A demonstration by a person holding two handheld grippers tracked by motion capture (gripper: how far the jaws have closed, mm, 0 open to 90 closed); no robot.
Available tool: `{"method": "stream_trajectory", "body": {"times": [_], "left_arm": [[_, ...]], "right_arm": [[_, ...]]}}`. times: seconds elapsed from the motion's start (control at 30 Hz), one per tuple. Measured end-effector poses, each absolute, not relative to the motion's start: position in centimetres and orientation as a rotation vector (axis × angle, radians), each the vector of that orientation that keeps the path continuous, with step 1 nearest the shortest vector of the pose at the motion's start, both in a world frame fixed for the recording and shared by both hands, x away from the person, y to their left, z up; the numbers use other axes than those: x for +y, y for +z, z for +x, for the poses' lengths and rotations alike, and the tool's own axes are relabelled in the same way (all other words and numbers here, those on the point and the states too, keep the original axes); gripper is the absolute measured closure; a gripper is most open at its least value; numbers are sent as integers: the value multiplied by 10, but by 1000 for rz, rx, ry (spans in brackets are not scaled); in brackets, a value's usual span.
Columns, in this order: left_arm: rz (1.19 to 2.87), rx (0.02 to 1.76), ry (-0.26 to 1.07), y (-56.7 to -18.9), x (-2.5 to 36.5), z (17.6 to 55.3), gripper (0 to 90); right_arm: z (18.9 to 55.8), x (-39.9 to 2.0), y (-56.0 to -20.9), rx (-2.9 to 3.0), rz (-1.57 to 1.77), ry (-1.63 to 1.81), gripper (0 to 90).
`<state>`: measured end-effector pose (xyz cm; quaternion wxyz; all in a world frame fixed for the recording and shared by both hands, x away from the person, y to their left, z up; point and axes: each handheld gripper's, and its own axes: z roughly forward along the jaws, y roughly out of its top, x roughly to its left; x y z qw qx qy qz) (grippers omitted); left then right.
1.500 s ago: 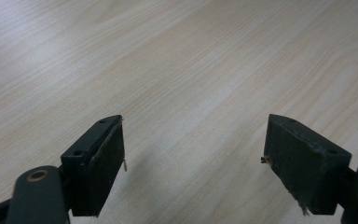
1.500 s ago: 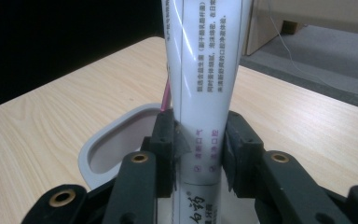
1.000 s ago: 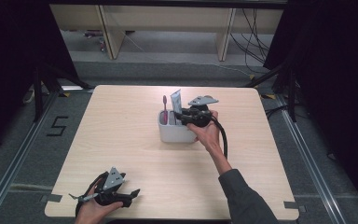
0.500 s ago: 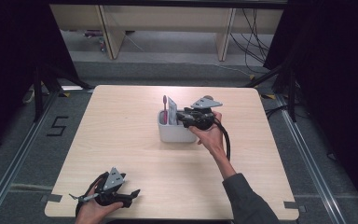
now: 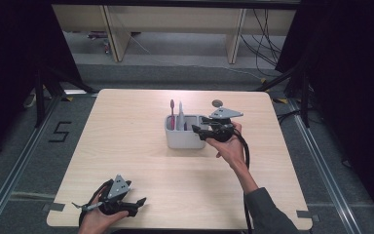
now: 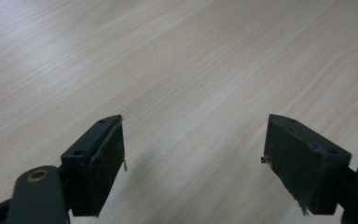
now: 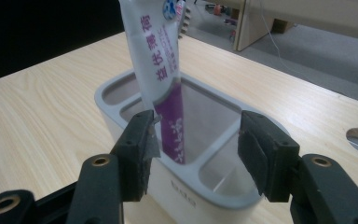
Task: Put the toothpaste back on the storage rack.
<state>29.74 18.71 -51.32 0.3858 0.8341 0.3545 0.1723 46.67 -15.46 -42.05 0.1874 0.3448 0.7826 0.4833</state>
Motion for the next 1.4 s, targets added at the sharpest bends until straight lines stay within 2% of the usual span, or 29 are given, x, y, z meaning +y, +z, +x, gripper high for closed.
{"method": "stream_trajectory", "body": {"times": [0.67, 0.83, 1.13, 1.4], "left_arm": [[2126, 900, 440, -513, 186, 297, 198], [2120, 897, 441, -513, 187, 297, 198], [2125, 901, 443, -513, 187, 297, 198], [2123, 903, 444, -513, 187, 297, 198]], "right_arm": [[446, -188, -427, 2212, 990, 1340, 435], [444, -195, -426, 2191, 1001, 1358, 394], [436, -203, -428, 2188, 1077, 1338, 237], [433, -209, -430, 2169, 1070, 1344, 223]]}}
